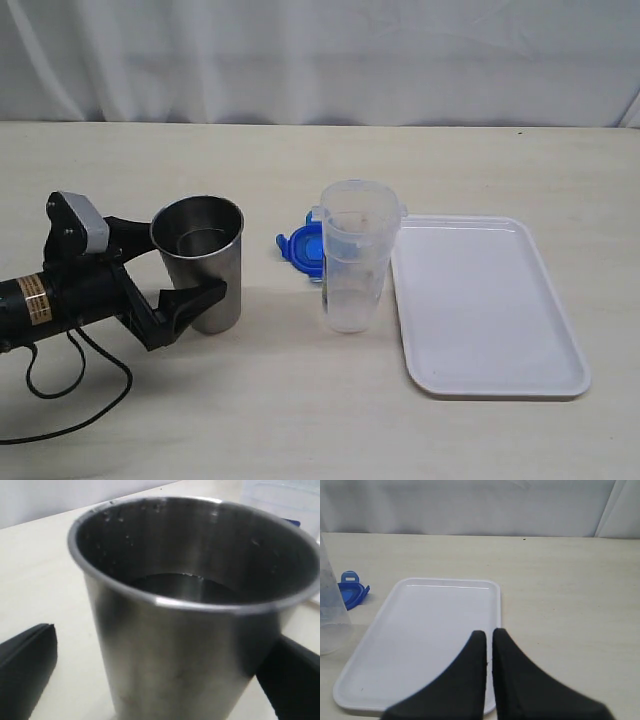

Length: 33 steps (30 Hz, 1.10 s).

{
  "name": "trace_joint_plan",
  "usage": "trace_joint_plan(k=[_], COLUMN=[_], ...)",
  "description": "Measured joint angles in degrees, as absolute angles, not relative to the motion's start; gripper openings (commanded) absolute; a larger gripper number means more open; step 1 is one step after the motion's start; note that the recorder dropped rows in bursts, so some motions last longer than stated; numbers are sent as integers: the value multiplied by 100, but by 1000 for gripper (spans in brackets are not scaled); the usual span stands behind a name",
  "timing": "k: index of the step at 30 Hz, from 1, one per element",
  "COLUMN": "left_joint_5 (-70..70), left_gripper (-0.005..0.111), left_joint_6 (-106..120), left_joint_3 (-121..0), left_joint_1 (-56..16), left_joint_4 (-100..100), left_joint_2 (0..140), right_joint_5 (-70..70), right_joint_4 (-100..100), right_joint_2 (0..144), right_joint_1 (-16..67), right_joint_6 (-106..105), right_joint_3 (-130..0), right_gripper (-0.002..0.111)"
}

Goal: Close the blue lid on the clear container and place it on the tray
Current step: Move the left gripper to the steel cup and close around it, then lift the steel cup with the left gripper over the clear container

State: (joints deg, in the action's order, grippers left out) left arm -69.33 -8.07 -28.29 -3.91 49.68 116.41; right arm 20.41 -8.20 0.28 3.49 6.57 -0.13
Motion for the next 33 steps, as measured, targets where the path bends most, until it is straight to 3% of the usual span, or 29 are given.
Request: trace_joint_plan(k=[33], left_joint_5=[-6945], left_gripper=[105], left_joint_6=[-810], left_joint_3=[-3061], left_joint_1=[-958], left_joint_4=[4187], left_joint_2=[11641], right_joint_5=[2041], right_joint_4=[-820], right_joint_2=[28], right_joint_1=[349], right_joint_6=[657], right_joint_3=[-13], right_gripper=[5])
